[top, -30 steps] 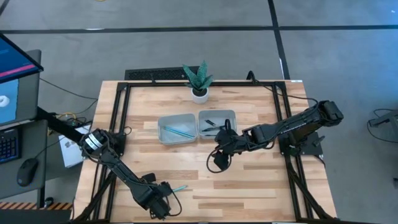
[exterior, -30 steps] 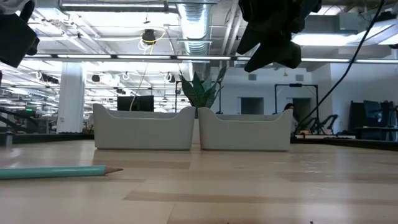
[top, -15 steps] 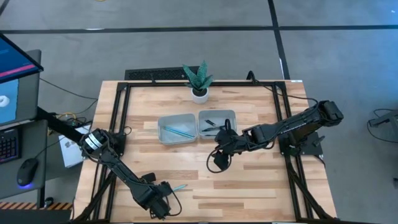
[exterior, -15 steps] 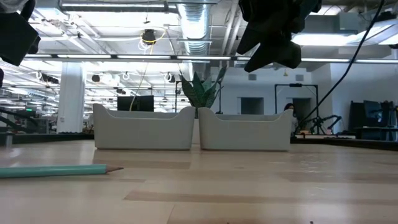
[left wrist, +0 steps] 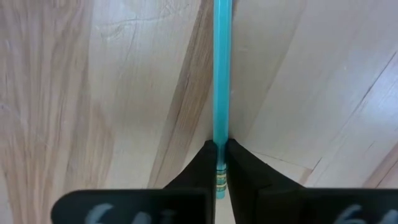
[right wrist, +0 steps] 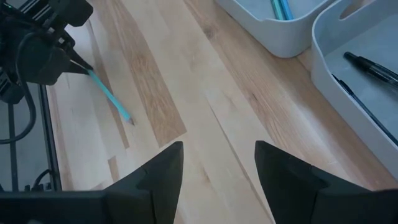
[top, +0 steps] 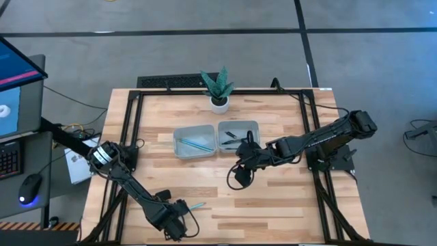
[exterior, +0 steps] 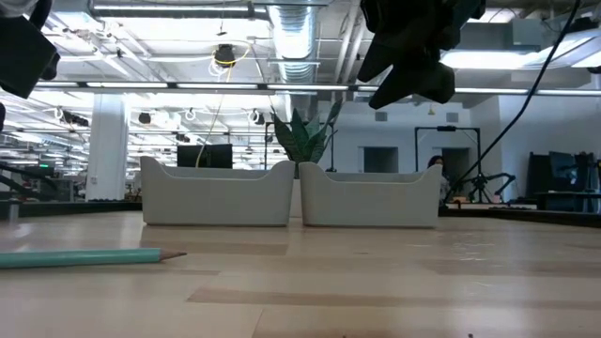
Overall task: Sort pens & pencils
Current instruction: Put the green pencil into the left gray bin
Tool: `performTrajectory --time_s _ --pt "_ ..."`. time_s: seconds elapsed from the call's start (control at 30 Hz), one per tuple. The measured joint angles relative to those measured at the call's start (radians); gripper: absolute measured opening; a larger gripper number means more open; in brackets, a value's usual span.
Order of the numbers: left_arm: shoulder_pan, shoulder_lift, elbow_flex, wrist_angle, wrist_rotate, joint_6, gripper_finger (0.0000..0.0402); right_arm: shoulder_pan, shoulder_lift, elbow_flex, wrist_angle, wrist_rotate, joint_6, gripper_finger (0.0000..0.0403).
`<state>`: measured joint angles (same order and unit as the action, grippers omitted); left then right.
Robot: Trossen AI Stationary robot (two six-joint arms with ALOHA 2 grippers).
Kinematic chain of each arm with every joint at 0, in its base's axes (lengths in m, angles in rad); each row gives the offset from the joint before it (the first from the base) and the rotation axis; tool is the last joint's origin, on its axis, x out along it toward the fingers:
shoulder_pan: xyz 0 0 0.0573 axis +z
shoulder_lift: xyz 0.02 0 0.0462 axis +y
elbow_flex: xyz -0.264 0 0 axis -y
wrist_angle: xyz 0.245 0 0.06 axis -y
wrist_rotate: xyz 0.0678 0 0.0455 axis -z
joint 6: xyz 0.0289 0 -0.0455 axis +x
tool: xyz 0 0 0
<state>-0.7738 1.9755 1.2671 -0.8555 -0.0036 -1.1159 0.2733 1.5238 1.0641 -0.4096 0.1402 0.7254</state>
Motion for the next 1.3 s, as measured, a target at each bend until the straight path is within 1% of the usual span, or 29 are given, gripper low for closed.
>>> performTrajectory --time_s 0.37,0.43,0.5,0.6,0.73,0.83,0.93,1.03,1.17,1.3 --pt "-0.001 -0.007 0.000 -0.013 -0.029 0.011 0.0006 0.000 0.000 0.000 0.000 0.000 0.000 0.0221" --pt "-0.001 -0.019 -0.001 -0.020 -0.054 0.009 0.0008 0.000 0.000 0.000 0.000 0.000 0.000 0.0221" --pt "0.000 -0.035 -0.007 -0.067 -0.133 -0.001 0.0009 0.000 0.000 0.000 0.000 0.000 0.000 0.0221" --pt "0.008 -0.083 -0.006 -0.140 -0.205 -0.023 0.0009 0.000 0.000 0.000 -0.001 0.000 0.000 0.0221" --pt "0.024 -0.139 -0.005 -0.270 -0.212 -0.006 0.0010 -0.001 0.000 0.000 -0.001 0.000 -0.001 0.0221" --pt "0.058 -0.185 -0.003 -0.350 -0.252 0.034 0.0010 -0.001 0.000 0.000 -0.001 -0.001 0.000 0.0221" --pt "0.099 -0.225 -0.004 -0.427 -0.278 0.098 0.0010 -0.001 0.000 0.000 -0.001 -0.004 0.000 0.0221" --pt "0.156 -0.275 -0.003 -0.486 -0.309 0.205 0.0010 -0.001 0.000 0.000 -0.001 -0.005 0.000 0.0221" --pt "0.252 -0.341 -0.003 -0.553 -0.390 0.370 0.0011 -0.001 0.000 0.000 -0.006 -0.011 0.000 0.0221" --pt "0.369 -0.403 -0.003 -0.554 -0.435 0.576 0.0011 -0.001 0.000 0.000 -0.036 -0.012 0.000 0.0221"
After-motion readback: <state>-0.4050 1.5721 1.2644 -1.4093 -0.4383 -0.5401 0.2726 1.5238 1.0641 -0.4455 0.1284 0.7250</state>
